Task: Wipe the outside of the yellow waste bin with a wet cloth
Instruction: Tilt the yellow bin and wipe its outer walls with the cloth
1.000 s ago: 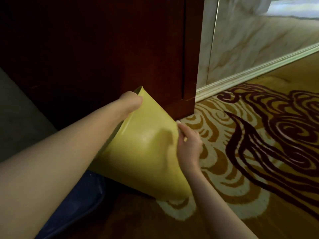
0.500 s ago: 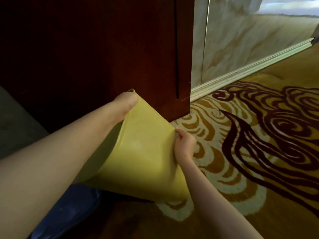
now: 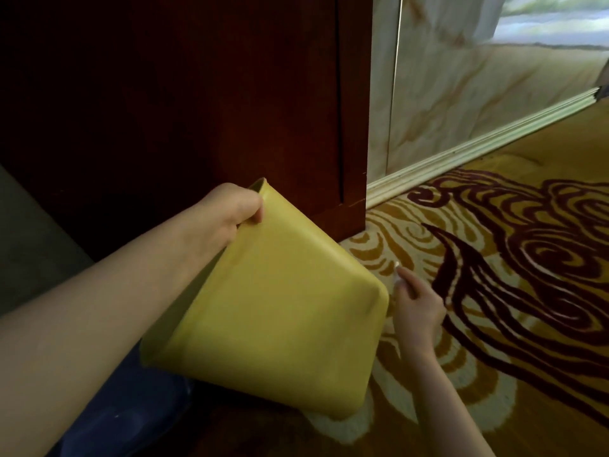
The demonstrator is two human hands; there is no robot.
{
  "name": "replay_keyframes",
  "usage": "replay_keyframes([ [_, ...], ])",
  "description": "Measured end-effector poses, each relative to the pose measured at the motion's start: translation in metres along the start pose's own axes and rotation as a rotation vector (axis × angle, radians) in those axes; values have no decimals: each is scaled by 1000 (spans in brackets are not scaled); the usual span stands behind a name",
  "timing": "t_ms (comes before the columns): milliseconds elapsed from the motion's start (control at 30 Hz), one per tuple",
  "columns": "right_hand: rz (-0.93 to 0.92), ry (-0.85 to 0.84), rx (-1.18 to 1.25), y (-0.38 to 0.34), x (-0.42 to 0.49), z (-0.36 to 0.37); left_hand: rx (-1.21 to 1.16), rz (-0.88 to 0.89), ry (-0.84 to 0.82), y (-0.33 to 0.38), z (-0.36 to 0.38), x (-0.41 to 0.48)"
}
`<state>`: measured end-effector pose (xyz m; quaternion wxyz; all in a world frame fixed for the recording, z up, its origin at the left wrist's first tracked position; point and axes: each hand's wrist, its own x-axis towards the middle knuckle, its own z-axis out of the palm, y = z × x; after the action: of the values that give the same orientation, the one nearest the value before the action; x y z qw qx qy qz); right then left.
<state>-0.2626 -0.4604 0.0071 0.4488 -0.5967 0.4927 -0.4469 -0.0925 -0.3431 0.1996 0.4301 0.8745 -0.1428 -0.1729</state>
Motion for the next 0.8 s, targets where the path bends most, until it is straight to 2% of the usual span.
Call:
replay_keyframes([
  [100,-139,20,89,-38,-1,-16,-5,112,-20,-2,-14,-20],
  [233,-340,6,63,-77,-17,-17,-21,228,-81,-19,-21,-41],
  [533,-666,-175,-16,-114,-81,26,-32,215,-206,-72,-26,-42],
  [667,-797,-195,-29,-115,-94,43,-74,230,-340,-67,-33,-39],
  [700,-813,-180,-32,-110,-93,44,-65,231,-340,-65,-30,-39],
  [800,-795,-125,-28,-89,-88,39,12,321,-200,-64,-14,-40],
])
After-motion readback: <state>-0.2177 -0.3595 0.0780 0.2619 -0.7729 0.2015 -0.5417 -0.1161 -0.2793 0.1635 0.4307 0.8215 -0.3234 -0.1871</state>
